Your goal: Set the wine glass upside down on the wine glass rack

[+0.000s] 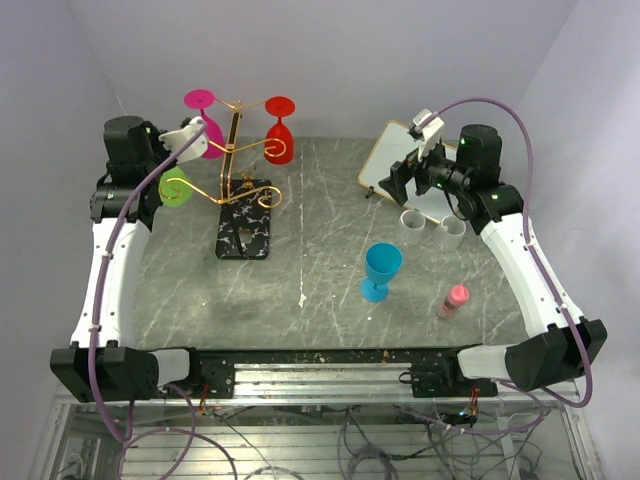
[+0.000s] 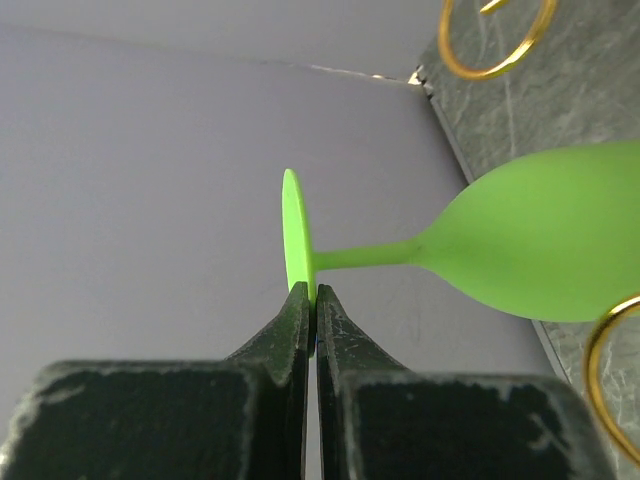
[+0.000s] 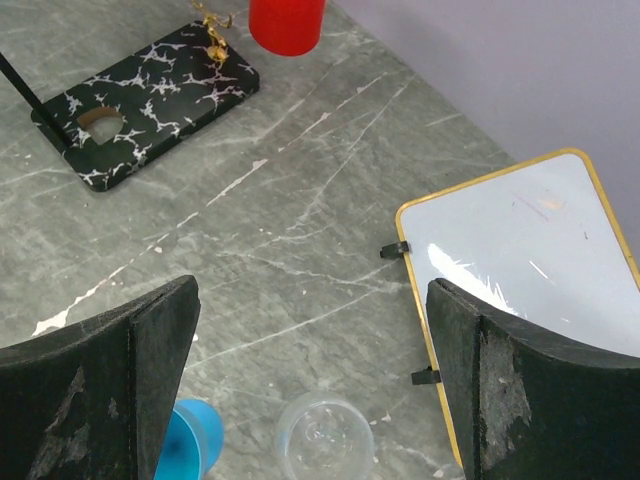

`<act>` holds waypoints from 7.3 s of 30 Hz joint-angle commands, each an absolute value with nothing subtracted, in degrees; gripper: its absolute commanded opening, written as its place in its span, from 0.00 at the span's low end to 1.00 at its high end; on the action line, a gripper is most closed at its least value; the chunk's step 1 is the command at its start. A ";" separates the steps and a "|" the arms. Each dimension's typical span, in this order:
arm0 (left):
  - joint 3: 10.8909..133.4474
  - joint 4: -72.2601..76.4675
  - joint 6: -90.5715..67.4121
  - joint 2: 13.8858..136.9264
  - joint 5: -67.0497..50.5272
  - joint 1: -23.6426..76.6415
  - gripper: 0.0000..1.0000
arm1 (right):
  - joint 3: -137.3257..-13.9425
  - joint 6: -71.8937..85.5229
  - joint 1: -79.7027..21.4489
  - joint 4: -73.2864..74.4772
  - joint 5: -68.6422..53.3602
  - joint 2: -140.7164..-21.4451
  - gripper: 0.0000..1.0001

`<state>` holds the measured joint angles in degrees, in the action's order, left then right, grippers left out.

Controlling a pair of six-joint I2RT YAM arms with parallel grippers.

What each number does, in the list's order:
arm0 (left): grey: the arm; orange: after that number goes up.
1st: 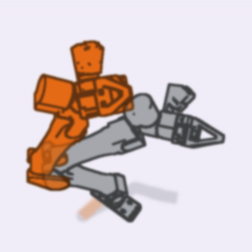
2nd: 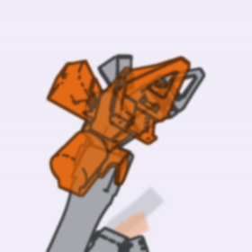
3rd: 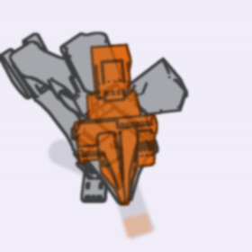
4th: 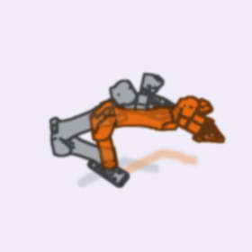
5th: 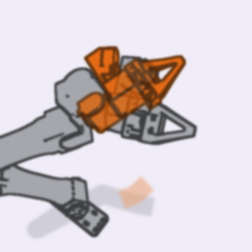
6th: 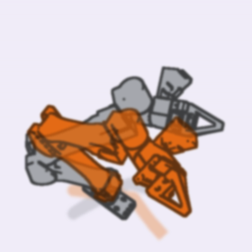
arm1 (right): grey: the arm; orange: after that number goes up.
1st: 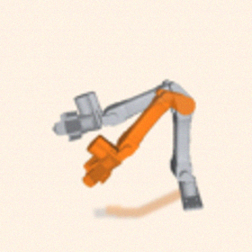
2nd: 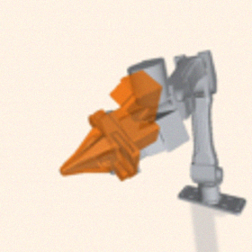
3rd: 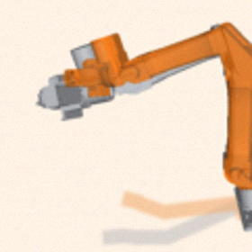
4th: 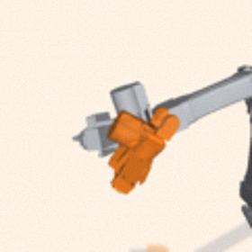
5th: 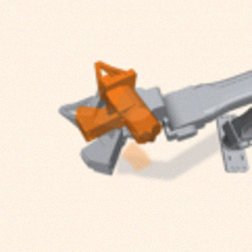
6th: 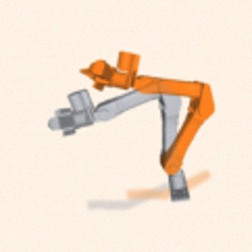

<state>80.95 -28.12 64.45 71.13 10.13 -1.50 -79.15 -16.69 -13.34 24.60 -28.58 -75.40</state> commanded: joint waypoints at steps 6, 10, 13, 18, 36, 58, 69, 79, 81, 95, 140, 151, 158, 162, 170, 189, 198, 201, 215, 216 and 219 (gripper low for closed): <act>82.62 -33.43 67.94 72.69 4.88 4.36 0.07 | -78.14 -16.00 -12.32 22.97 -29.93 -74.04 0.96; 83.89 -34.81 67.85 73.78 4.40 6.76 0.07 | -78.09 -15.90 -12.22 22.87 -30.15 -74.18 0.96; 85.07 -35.15 67.53 74.88 4.35 8.70 0.07 | -77.88 -15.91 -11.98 22.70 -30.15 -74.11 0.96; 86.75 -35.04 67.80 77.11 4.92 11.34 0.07 | -77.74 -15.78 -11.61 22.61 -30.32 -74.01 0.96; 88.55 -23.99 64.55 84.69 14.47 14.85 0.07 | -77.00 -15.12 -9.69 22.12 -31.55 -73.66 0.97; 89.10 -15.49 60.78 88.33 27.73 14.76 0.09 | -76.29 -14.67 -8.88 21.53 -32.91 -73.30 0.98; 90.84 -15.97 58.88 89.01 33.02 14.77 0.11 | -75.69 -14.27 -8.34 21.03 -33.62 -73.04 0.98; 89.60 -17.54 59.15 87.32 35.23 14.76 0.12 | -75.27 -13.90 -7.93 20.73 -34.40 -72.97 0.99; 89.25 -18.06 59.13 87.03 35.29 14.77 0.12 | -75.24 -13.69 -7.81 20.63 -34.60 -72.95 0.99; 91.06 -21.90 58.53 88.68 30.89 14.75 0.07 | -74.65 -13.13 -6.86 20.19 -35.52 -72.40 0.99; 85.58 -26.46 65.11 85.15 30.03 13.18 0.07 | -72.78 -11.45 -4.97 18.48 -38.19 -71.46 1.00; 85.97 -25.58 66.38 84.58 30.65 13.18 0.07 | -72.62 -10.81 -4.49 18.19 -38.95 -71.13 0.99; 85.66 -22.14 67.32 85.86 33.44 13.18 0.07 | -72.41 -10.47 -4.23 17.98 -39.37 -70.70 1.00; 86.75 -21.63 65.95 87.52 34.10 13.18 0.07 | -72.43 -10.29 -4.07 18.03 -39.55 -70.53 1.00; 86.98 -20.86 67.50 87.16 36.94 13.18 0.07 | -72.29 -9.95 -3.73 17.77 -39.98 -70.48 1.00; 87.65 -28.53 64.50 83.67 28.87 14.79 0.07 | -71.75 -9.75 -3.49 17.32 -40.35 -70.30 1.00; 87.23 -30.31 61.58 84.90 28.58 16.33 0.09 | -71.46 -9.67 -3.12 17.27 -40.45 -69.79 1.00; 86.94 -30.71 60.70 84.56 28.03 16.44 0.13 | -71.46 -9.58 -3.08 17.18 -40.60 -69.79 1.00; 86.48 -33.08 58.24 84.23 25.98 16.44 0.27 | -71.48 -9.69 -2.95 17.21 -40.45 -70.04 1.00; 86.47 -33.31 58.12 84.28 25.82 16.44 0.28 | -71.47 -9.73 -2.98 17.18 -40.48 -70.05 1.00; 86.44 -34.12 57.42 84.14 25.21 16.44 0.30 | -71.46 -9.76 -2.95 17.14 -40.48 -70.13 1.00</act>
<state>85.76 -32.88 59.07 84.99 26.57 15.97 -71.92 -9.87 -3.42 18.31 -39.92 -70.89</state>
